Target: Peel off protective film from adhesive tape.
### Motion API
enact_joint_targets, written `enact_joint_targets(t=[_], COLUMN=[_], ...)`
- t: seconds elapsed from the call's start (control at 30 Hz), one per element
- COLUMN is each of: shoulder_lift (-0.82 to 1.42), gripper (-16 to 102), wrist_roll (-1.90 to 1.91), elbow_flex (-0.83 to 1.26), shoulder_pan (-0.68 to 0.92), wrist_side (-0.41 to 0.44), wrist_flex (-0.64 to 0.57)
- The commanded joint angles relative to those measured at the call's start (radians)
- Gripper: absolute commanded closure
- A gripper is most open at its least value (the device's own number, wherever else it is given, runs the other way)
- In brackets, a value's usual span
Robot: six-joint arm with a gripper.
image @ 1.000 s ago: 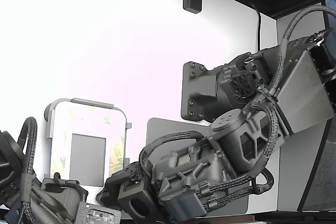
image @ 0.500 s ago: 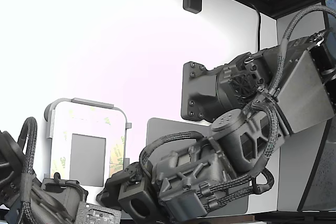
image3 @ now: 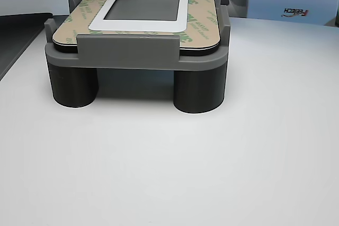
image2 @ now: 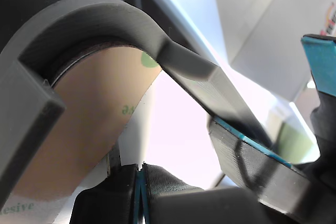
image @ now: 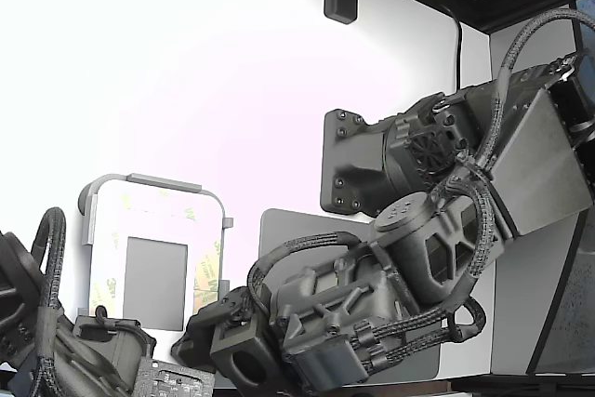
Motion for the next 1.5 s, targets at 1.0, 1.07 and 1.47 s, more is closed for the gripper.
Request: enact_joint_targets(t=[1.0,1.07,1.47], shoulder_lift=[0.006,0.005,0.0], gripper=[97,97,97], wrist_roll=[-0.055,-0.052,-0.035], elbow_flex=[-0.026,-0.023,-0.018], shoulder_pan=[-0.021,-0.021,-0.023], wrist_side=[-0.011,-0.011,-0.014], wrist_flex=[-0.051,-0.051,-0.046])
